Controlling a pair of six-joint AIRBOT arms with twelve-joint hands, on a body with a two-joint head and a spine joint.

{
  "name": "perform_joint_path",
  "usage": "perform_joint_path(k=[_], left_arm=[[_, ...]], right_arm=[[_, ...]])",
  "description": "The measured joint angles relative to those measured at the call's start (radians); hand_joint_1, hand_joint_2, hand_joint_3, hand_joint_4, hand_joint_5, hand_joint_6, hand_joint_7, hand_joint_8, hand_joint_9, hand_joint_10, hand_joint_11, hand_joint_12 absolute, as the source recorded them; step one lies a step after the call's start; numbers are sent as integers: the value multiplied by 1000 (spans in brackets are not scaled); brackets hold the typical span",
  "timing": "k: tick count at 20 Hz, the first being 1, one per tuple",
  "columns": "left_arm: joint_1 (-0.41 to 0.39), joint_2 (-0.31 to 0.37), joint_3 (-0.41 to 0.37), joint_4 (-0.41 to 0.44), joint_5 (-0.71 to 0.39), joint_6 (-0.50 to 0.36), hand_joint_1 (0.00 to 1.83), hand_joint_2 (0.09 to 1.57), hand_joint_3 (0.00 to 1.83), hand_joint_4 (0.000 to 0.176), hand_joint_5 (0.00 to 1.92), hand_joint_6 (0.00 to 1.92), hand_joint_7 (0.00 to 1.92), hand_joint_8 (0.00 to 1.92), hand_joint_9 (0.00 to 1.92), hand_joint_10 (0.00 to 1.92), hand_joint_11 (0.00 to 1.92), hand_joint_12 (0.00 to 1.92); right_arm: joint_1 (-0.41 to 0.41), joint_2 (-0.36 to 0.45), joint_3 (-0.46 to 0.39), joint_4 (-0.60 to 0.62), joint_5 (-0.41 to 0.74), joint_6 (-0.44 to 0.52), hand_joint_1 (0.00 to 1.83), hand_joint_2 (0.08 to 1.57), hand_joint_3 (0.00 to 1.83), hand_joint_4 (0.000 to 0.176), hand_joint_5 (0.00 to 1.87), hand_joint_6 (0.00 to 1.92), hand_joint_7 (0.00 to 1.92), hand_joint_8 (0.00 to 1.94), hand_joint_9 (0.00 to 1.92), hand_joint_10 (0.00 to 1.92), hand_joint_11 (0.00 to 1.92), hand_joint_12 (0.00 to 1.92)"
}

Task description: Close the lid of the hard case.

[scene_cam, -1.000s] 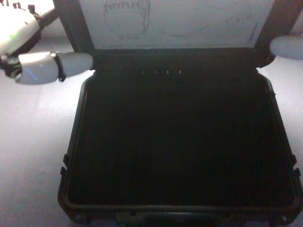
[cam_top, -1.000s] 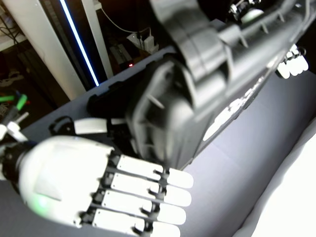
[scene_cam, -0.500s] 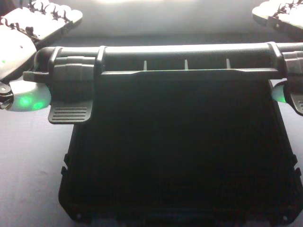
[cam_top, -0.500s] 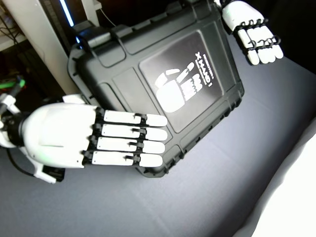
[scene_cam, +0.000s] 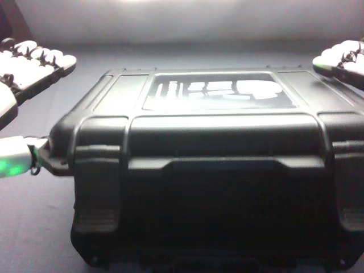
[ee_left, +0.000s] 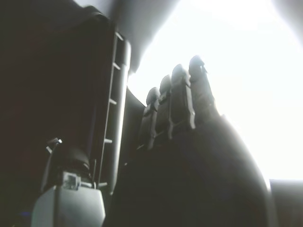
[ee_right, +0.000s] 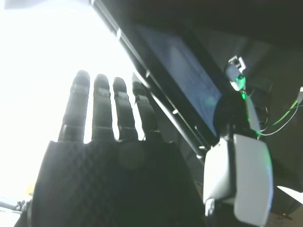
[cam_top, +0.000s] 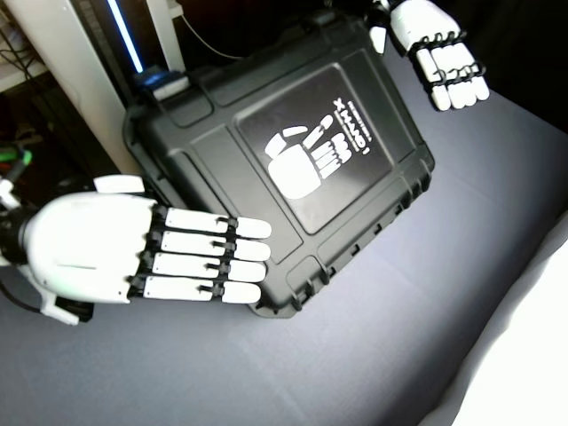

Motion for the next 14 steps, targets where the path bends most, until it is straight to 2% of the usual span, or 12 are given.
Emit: perform_joint_path(k=[4,6,9,13,14], left_arm=[[81,32,-51,-23,-40,2,100,1236,8,0,0,0,0,0,0,0,1,1],[138,47,-74,-29,-100,2,109,1227,2,0,0,0,0,0,0,0,7,3],[179,61,-89,-81,-164,-2,84,1230,1,0,2,1,0,0,0,0,0,0],[255,77,-130,-84,-275,-2,106,1236,2,0,0,0,0,0,3,1,0,0],[271,77,-131,-94,-288,-2,124,1243,4,0,1,0,0,0,0,0,0,0]], right_arm=[[-59,39,-31,19,3,1,288,1117,2,0,19,0,5,0,6,0,56,22],[-111,54,-47,66,29,-2,288,1118,2,0,33,6,13,4,8,2,51,21],[-208,74,-71,142,111,-24,268,1115,0,0,46,8,34,8,31,9,45,18],[-320,101,-100,258,257,-27,233,1077,0,0,35,2,12,0,3,0,31,12],[-348,103,-105,294,297,-30,208,1062,0,22,41,4,18,2,4,1,33,12]])
